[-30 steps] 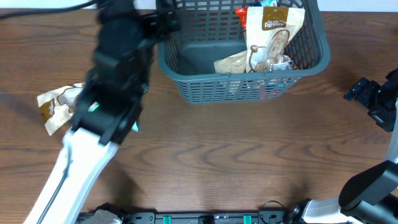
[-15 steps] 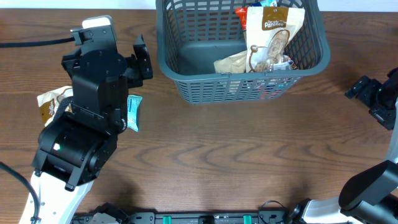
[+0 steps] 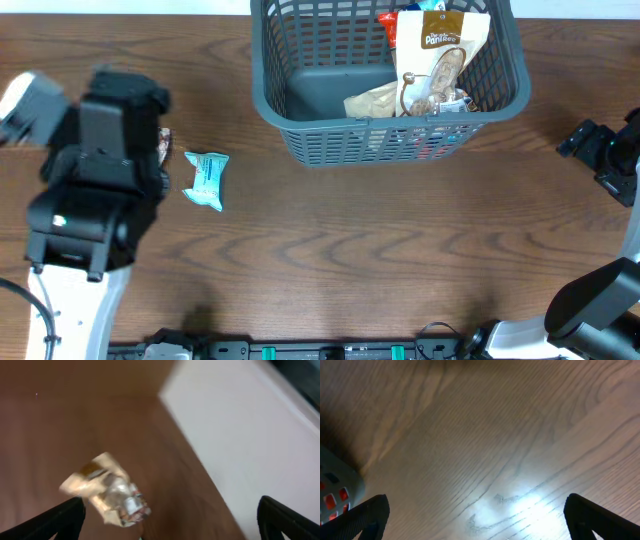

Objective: Pack container
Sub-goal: 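Release the package in the basket and retract the left gripper, then lower the left gripper onto the beige PanTree package and grasp it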

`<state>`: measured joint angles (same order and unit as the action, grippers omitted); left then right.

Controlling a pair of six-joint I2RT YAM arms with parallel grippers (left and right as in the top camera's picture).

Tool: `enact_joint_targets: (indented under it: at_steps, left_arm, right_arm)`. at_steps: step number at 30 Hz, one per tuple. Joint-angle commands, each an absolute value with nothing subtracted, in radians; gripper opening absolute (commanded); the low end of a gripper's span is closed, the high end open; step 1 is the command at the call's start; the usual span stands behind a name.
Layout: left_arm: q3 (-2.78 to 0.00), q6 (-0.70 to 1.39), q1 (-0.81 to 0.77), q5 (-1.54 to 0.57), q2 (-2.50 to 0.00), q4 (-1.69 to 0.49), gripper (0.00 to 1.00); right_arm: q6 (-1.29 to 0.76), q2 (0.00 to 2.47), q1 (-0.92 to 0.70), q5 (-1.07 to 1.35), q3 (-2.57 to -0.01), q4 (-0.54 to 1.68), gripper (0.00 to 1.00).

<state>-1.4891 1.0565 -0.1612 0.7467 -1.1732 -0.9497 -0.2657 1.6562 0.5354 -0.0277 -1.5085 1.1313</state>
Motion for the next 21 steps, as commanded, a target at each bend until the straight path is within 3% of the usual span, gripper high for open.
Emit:
enact_joint_targets:
  at_steps: [1, 5, 9, 21]
  left_arm:
    - [-1.492, 1.505, -0.032, 0.702, -1.216, -1.019, 0.99]
    - [-1.492, 1.513, 0.113, 0.510, -1.279, -1.049, 0.99]
    - [-1.492, 1.513, 0.160, 0.360, -1.348, -1.103, 0.99]
    - [-1.491, 1.515, 0.206, 0.295, -1.635, -1.071, 0.99]
  right_arm:
    - [-0.253, 1.656, 0.543, -0.064, -1.509, 1.124, 0.99]
    - [-0.253, 1.656, 0.543, -0.068, -1.509, 1.108, 0.99]
    - [-0.253, 1.656, 0.543, -0.067, -1.509, 1.092, 0.99]
    - [-0.253, 1.656, 0.543, -0.067, -1.509, 1.089, 0.99]
